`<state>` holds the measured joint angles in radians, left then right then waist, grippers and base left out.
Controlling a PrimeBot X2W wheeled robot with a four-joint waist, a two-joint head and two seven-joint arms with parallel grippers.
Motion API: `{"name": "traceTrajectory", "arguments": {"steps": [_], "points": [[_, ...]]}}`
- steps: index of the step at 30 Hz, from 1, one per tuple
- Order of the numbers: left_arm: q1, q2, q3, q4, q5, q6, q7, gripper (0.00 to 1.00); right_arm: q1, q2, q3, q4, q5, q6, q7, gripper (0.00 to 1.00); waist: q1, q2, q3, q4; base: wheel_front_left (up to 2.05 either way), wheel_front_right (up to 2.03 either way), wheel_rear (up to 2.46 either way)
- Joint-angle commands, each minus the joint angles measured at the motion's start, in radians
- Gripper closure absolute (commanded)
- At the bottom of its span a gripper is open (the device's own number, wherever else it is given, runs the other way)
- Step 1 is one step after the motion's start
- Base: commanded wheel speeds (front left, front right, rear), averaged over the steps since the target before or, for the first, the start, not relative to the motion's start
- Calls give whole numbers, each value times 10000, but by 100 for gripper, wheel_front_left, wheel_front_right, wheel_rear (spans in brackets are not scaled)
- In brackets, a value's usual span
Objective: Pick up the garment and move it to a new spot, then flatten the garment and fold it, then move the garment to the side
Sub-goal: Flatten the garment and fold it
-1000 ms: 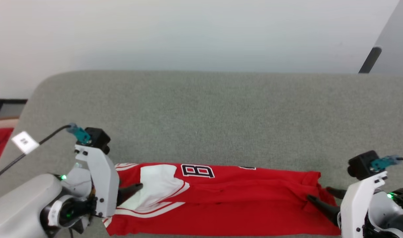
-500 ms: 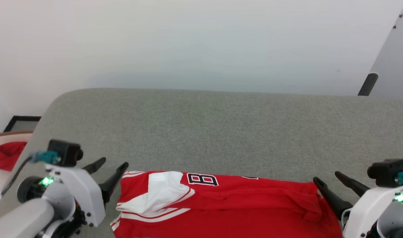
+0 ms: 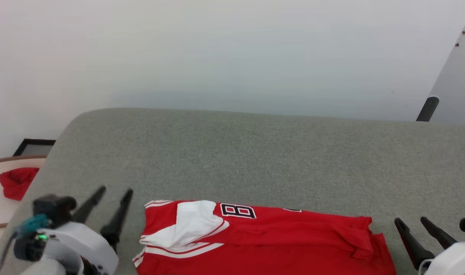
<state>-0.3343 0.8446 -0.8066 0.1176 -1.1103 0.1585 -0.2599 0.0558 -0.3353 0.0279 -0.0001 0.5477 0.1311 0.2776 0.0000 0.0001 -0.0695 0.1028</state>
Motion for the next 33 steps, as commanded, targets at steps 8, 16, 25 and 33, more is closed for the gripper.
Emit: {"name": "traceTrajectory", "arguments": {"steps": [8, 16, 25, 33], "points": [[2260, -1570, 3457, -91, 2158, -705, -40, 0, 482, 240, -493, 368, 239, -5, 268, 0, 0, -1, -31, 168, 0, 0, 0], [3080, -2792, 4939, 285, 3471, -1757, -35, 0, 247, 257, -289, 842, 271, -5, 1639, 0, 0, -1, 263, 747, 0, 0, 0], [2835, -3488, 5426, 601, 4110, -2359, -36, 0, -454, 70, 350, 1682, -57, -5, 2639, 0, 0, -1, 814, 1225, 0, 0, 0], [2548, -3829, 5482, 820, 4270, -2622, -36, 0, -1296, 208, 679, 2900, -304, -5, 3361, 0, 0, -1, 1133, 1468, 0, 0, 0]]}}
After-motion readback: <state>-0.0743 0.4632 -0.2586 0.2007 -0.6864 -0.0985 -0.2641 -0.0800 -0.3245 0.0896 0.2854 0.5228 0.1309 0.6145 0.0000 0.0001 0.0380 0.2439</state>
